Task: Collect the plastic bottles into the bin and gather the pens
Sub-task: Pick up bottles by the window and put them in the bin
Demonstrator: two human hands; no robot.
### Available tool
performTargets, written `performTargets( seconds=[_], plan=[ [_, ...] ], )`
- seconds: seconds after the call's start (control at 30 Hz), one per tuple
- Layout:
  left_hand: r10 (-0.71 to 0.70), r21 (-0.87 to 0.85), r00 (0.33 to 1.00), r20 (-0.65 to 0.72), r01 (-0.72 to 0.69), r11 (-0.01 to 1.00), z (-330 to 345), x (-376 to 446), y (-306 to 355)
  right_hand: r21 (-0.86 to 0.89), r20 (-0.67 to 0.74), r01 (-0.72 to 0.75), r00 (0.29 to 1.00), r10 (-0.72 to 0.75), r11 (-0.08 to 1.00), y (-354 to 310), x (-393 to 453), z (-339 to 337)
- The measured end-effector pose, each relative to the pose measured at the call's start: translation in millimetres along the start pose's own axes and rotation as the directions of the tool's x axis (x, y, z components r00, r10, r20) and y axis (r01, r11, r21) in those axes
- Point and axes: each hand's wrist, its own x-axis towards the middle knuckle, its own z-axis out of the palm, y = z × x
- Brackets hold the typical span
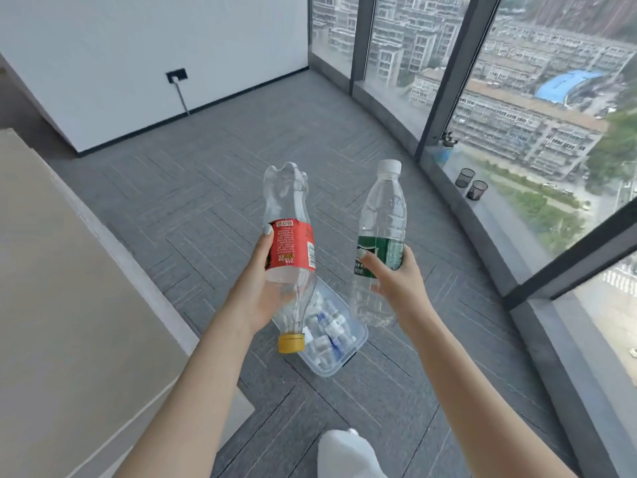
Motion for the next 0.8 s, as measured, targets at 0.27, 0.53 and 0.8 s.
performTargets(
  seconds=[0.27, 0.53, 0.8],
  plan=[
    [-0.053, -0.041, 0.983, -0.177, 0.046, 0.998, -15.1, 86.9, -24.9, -0.085, 0.095, -0.079, 0.992, 0.087, 0.993, 22.1, 93.1, 10.6],
    [-0.141, -0.096, 0.924, -0.356, 0.114, 0.989, -83.9, 178.0, -85.9, -0.238, 0.105, -0.226, 0.961, 0.256, 0.945, 106.9, 173.9, 45.9],
    [-0.255, -0.113, 0.847, -0.467, 0.229, 0.967, -157.7, 283.2, -186.7, -0.614, -0.057, -0.294, 0.942, 0.330, 0.732, 256.9, 253.4, 94.1]
  ],
)
